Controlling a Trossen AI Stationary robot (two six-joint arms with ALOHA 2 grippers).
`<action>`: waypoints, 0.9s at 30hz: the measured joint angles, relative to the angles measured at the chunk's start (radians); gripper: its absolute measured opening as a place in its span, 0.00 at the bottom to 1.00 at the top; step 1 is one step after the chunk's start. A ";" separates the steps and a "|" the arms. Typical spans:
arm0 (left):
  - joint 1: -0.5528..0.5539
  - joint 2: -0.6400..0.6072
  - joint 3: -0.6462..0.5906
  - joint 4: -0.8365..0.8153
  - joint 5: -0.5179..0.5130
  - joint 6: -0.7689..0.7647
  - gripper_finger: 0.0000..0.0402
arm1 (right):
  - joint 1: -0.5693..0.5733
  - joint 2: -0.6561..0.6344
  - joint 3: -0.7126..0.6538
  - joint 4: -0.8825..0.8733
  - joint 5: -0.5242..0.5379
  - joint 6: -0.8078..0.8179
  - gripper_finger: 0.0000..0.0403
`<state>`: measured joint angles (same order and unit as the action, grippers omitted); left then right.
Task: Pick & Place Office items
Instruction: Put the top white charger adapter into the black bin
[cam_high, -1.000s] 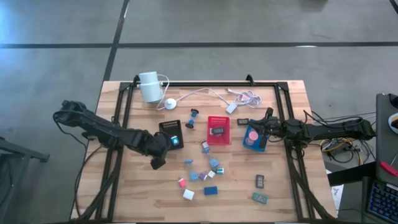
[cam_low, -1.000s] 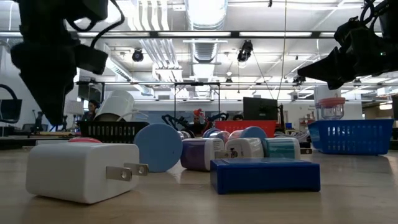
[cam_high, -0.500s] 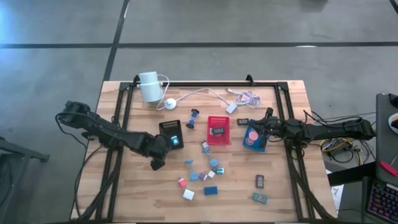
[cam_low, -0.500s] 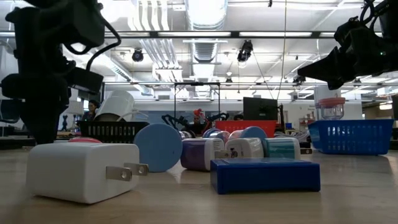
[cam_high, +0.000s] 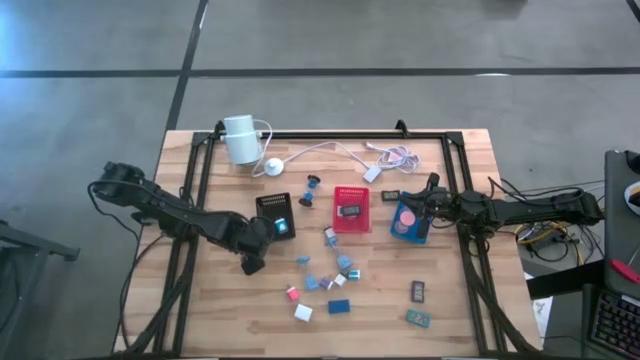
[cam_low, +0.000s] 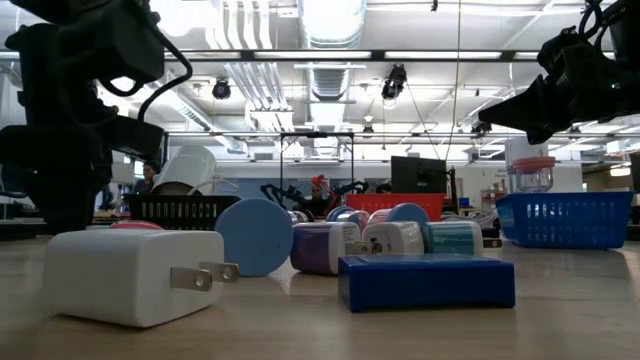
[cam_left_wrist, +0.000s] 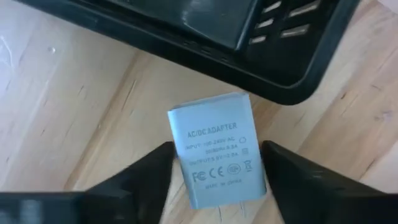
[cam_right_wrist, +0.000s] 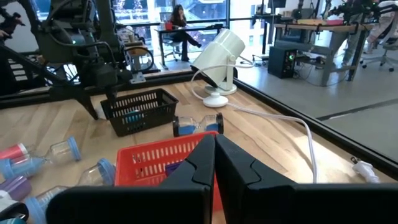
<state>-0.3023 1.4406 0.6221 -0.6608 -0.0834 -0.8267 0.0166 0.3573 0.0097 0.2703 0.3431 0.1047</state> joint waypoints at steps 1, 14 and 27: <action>0.000 -0.001 0.001 -0.001 0.003 0.008 0.51 | 0.000 0.000 0.000 0.000 0.001 0.000 0.02; 0.000 -0.040 0.058 -0.010 0.124 0.169 0.41 | 0.000 0.000 0.000 -0.001 0.024 0.000 0.02; 0.005 -0.486 0.108 0.052 0.093 0.431 0.41 | 0.000 0.000 0.000 0.000 0.024 0.000 0.02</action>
<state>-0.2972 0.9551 0.7300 -0.6087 0.0095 -0.3958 0.0166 0.3569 0.0097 0.2705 0.3673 0.1047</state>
